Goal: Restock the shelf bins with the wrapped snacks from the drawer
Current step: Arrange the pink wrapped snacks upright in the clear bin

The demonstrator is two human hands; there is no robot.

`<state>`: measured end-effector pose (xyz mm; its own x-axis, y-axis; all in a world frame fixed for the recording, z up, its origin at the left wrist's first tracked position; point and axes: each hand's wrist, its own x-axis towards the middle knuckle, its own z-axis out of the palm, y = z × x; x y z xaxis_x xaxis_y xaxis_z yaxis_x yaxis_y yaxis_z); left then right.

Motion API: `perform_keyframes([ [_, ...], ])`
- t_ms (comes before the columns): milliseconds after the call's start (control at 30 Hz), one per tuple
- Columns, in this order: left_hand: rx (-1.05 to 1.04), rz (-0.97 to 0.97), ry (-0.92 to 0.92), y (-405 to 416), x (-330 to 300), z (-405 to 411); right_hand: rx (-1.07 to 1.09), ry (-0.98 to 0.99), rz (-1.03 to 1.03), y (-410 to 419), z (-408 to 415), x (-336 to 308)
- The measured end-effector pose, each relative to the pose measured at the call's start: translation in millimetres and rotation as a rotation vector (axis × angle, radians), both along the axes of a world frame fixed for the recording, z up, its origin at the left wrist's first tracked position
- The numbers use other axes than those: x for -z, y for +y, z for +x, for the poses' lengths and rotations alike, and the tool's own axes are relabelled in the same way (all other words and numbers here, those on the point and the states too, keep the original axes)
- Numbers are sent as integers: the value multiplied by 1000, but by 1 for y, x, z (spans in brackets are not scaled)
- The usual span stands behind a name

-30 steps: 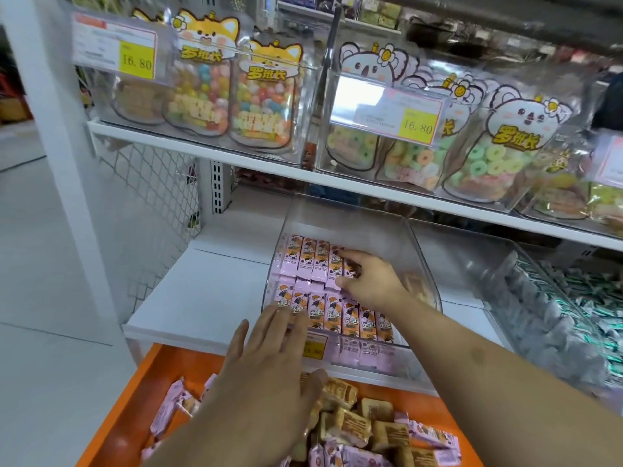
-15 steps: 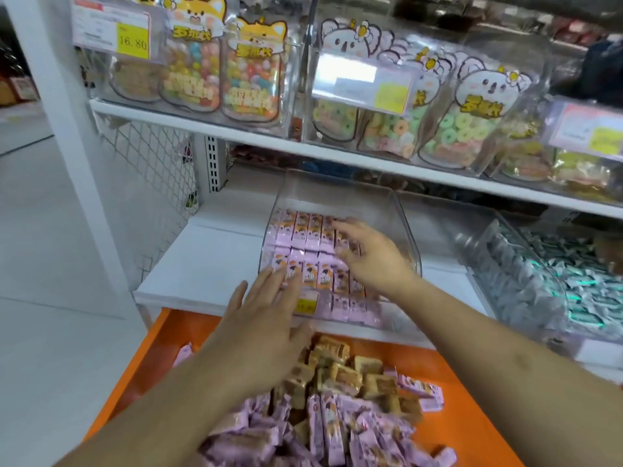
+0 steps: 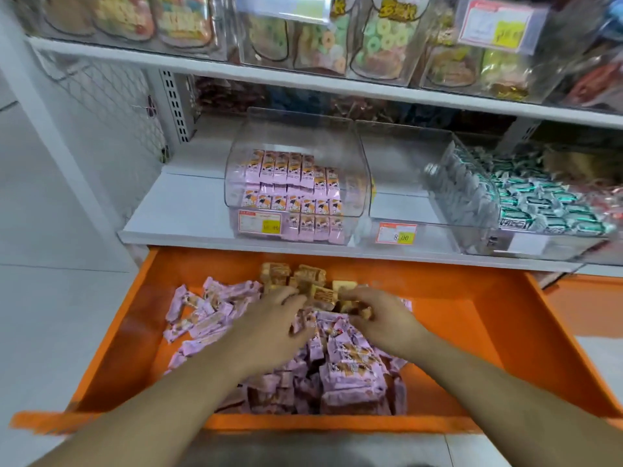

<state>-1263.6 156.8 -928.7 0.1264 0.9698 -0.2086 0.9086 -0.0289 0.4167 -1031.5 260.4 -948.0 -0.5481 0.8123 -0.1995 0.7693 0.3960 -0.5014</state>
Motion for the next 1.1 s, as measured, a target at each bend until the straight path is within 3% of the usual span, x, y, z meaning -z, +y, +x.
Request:
perform_keyframes([
  [200,154,-269,109,-2,82,-11,-91,-266,-253,-3,27,62],
  [333,176,-308,144,5,116,-16,-274,-471,-198,-4,30,79],
  [633,164,-228,252,20,127,-5,-272,-495,-126,-8,28,88],
  [833,-27,-217,-61,17,100,-8,-244,-359,-127,-8,23,57],
  [1100,-227,-145,-526,31,-2,-13,-155,-103,62,-1,17,-45],
])
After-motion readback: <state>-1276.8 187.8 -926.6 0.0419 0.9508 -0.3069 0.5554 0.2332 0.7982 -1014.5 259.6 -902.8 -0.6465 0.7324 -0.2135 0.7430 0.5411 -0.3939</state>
